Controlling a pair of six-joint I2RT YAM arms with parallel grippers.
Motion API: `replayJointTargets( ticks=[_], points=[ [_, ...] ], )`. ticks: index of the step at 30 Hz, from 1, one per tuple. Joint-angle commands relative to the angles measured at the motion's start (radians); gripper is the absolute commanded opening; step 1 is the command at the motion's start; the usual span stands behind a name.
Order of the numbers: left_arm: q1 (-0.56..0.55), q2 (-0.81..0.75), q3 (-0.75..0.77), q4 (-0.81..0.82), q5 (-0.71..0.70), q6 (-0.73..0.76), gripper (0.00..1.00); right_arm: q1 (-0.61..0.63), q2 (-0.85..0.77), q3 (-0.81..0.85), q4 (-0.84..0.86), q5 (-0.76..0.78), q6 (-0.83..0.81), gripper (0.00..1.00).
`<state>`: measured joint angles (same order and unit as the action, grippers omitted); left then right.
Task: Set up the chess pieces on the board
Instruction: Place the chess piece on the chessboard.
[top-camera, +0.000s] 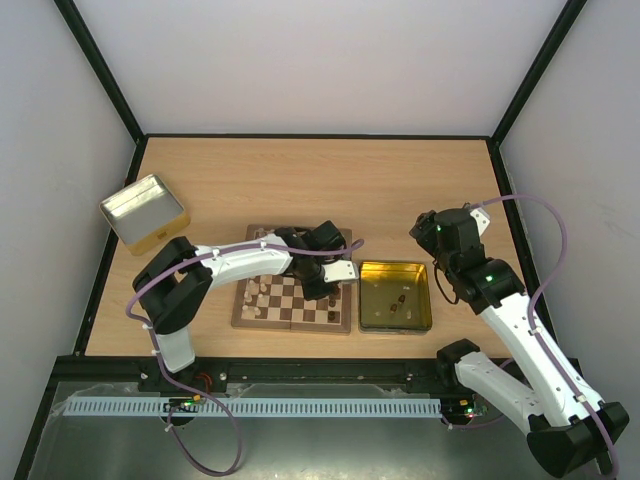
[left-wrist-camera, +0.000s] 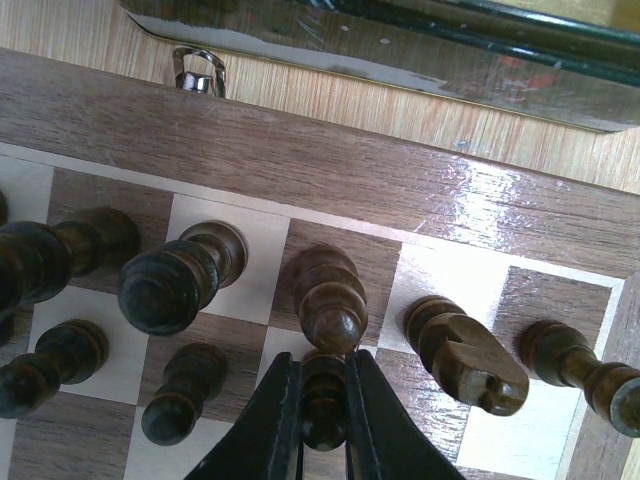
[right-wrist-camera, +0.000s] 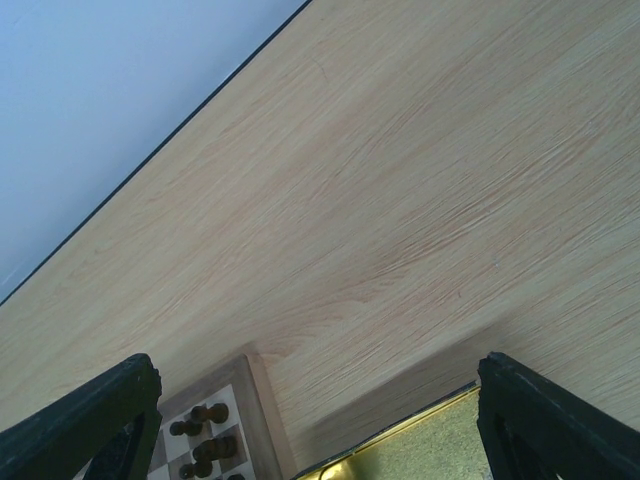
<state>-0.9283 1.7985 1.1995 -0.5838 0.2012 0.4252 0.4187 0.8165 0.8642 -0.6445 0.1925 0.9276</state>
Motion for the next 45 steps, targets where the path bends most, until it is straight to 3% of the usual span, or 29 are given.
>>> replayJointTargets(
  ticks=[1,42,45],
  points=[
    [0.002,-0.002,-0.024,-0.009,-0.006,-0.005,0.02,-0.003,0.001,-0.012,0.009,0.008,-0.005,0.83],
    [0.008,-0.045,-0.057,-0.01,-0.012,-0.019,0.02,-0.003,-0.01,-0.03,0.014,-0.006,0.001,0.84],
    [0.008,-0.042,-0.051,-0.004,-0.021,-0.023,0.14,-0.003,-0.011,-0.031,0.013,-0.005,0.001,0.84]
  ],
)
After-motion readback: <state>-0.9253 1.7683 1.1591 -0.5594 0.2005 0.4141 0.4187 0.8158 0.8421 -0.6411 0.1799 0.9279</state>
